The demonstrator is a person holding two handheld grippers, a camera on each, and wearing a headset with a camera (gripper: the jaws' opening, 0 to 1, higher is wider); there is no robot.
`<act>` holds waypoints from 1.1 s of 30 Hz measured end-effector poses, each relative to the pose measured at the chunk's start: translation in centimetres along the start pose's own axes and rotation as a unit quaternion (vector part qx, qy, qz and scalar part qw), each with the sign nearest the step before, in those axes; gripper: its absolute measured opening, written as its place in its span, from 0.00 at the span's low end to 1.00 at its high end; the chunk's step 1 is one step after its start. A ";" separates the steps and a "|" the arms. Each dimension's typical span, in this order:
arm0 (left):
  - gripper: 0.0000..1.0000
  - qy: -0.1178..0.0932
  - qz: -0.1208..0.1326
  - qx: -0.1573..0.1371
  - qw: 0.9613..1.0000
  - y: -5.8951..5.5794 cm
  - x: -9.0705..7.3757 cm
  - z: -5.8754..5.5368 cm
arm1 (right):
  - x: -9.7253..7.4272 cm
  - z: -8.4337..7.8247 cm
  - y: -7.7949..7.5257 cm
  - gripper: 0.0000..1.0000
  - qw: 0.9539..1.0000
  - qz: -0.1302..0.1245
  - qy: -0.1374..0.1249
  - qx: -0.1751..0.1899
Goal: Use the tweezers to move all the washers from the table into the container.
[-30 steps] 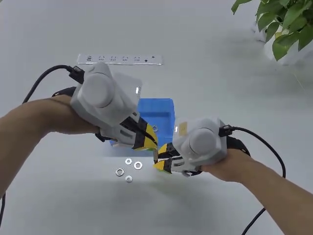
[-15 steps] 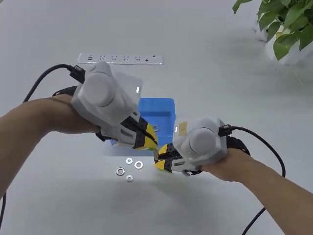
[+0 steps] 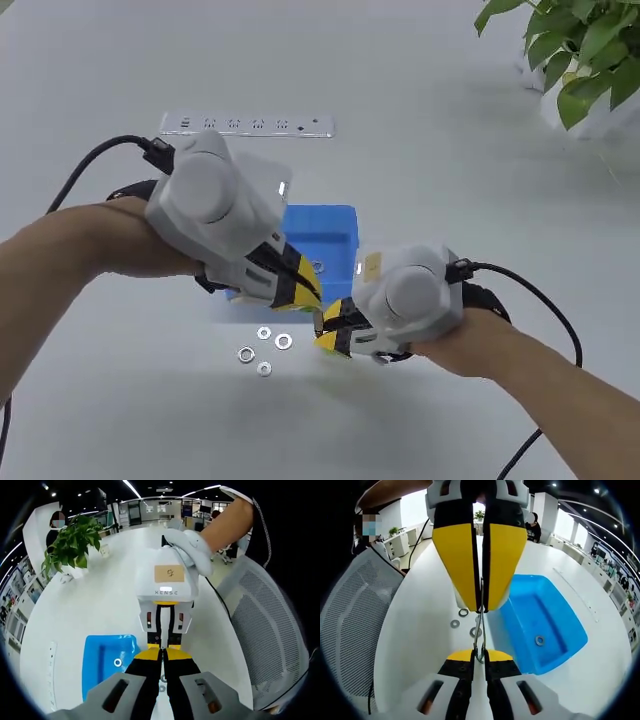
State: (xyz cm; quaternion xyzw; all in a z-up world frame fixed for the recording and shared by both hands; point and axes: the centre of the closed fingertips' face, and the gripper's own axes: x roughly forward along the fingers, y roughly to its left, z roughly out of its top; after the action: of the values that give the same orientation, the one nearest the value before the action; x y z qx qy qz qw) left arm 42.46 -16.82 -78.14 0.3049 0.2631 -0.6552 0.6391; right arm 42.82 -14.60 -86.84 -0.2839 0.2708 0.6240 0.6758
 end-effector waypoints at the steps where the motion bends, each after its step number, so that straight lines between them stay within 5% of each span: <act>1: 0.05 0.000 0.000 0.000 1.000 0.0 0.0 0.0 | -0.1 0.1 0.0 0.10 1.000 0.001 0.000 0.001; 21: 0.05 -0.008 0.010 -0.002 1.000 0.0 -2.6 1.6 | -1.7 2.5 0.0 0.10 1.000 -0.001 -0.003 -0.012; 33: 0.05 -0.010 0.027 0.008 1.000 0.8 -5.1 3.2 | -3.3 5.2 -1.3 0.10 0.999 -0.015 -0.014 -0.027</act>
State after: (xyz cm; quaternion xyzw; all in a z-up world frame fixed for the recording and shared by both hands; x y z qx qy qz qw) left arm 43.08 -15.75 -72.20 0.3106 0.2429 -0.6428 0.6568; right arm 43.97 -13.21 -80.84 -0.2975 0.2396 0.6247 0.6811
